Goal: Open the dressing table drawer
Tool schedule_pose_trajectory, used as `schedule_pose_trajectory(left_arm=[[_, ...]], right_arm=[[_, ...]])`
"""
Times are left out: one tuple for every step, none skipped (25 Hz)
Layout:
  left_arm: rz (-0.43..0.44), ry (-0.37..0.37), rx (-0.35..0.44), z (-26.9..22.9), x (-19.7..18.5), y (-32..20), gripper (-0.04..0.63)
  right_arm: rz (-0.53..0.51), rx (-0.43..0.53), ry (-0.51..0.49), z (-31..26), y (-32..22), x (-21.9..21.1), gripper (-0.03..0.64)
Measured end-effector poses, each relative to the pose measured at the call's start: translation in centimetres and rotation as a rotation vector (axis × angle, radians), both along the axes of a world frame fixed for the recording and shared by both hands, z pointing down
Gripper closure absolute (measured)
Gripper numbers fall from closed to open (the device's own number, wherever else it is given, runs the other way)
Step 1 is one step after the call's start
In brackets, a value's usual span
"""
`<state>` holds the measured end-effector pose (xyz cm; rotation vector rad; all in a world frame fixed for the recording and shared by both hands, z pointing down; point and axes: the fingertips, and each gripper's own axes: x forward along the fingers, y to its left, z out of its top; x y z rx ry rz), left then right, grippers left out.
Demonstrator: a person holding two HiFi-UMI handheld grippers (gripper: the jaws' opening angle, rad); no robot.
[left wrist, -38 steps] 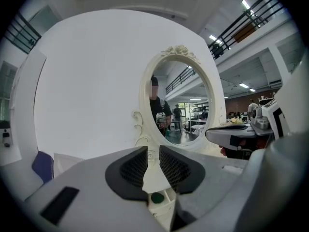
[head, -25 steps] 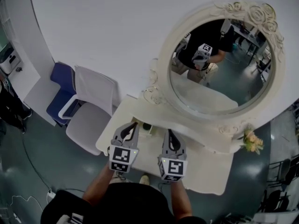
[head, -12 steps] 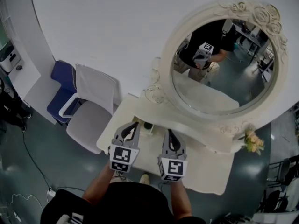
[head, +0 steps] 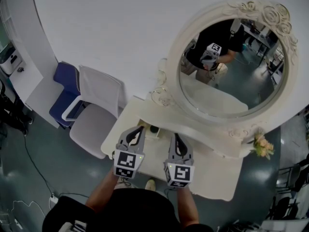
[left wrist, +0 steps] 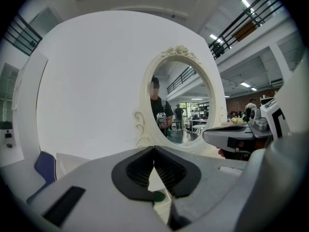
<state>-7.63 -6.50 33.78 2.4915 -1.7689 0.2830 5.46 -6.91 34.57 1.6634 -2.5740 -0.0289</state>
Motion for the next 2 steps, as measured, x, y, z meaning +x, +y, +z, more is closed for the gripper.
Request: schedule_pose_trajectory(left_arm=[[0.000,-0.001,0.001,-0.01,0.00,0.03,0.592],[0.001,-0.001,0.002,-0.02,-0.01,0.05,0.592]], right_arm=[[0.000,0.000,0.000,0.02,0.02,0.00,0.618],[0.001,-0.001,0.000,0.04,0.04,0.00,0.618]])
